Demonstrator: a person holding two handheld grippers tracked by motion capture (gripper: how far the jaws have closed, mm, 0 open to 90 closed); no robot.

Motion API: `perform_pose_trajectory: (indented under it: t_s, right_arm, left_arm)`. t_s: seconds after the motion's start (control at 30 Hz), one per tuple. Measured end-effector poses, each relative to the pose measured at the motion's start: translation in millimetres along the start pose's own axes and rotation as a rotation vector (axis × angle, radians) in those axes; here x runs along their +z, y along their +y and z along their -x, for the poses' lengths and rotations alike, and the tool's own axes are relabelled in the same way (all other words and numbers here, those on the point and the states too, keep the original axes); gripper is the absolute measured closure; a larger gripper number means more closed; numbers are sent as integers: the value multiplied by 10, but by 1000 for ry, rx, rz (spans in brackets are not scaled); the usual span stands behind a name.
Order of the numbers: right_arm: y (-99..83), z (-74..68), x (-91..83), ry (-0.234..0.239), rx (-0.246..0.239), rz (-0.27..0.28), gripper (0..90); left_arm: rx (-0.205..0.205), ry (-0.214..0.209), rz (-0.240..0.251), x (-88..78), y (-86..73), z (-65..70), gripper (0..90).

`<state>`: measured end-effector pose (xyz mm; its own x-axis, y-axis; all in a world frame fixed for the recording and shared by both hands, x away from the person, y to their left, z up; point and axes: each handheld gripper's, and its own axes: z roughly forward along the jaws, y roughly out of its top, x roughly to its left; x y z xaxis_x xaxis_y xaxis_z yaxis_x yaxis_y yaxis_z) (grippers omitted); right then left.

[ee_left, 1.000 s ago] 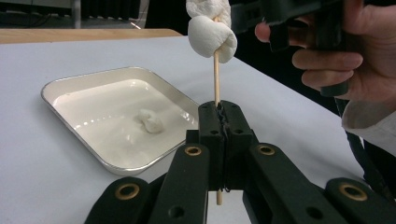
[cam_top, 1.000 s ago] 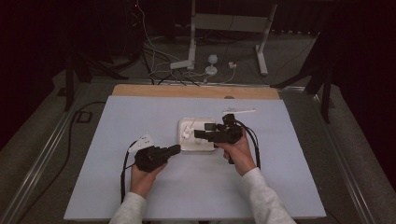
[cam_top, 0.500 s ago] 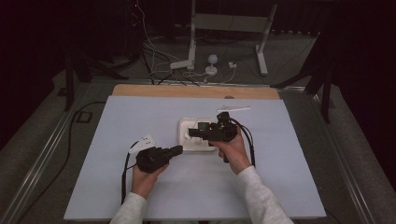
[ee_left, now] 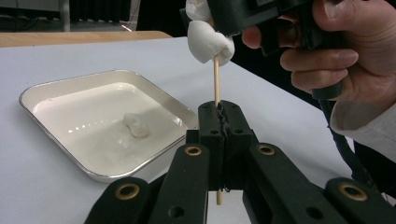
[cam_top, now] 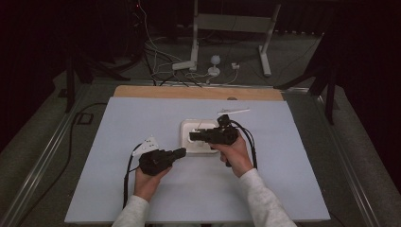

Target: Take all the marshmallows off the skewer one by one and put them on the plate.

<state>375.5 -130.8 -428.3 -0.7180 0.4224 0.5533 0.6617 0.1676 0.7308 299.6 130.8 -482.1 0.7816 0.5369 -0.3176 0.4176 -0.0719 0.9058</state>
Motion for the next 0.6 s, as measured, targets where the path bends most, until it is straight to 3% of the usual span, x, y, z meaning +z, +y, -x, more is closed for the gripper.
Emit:
perform_pose_trajectory:
  t_s: [0.17, 0.43, 0.5, 0.57, 0.6]
  right_arm:
    - [14, -29, -29, -1, -14, 16, 765]
    - [27, -29, -72, -16, -4, 42, 786]
    - [40, -28, -111, -27, 0, 77, 793]
    - [77, 3, -188, -17, 24, 109, 793]
    - [90, 0, -211, -30, 9, 104, 793]
  left_arm:
    - [8, 15, -2, 1, 4, 2, 900]
    - [28, 26, -8, -1, 4, 11, 900]
    - [59, 49, -46, 19, -20, 18, 900]
    - [46, 39, -34, 27, -24, 18, 900]
    - [46, 39, -34, 27, -24, 18, 900]
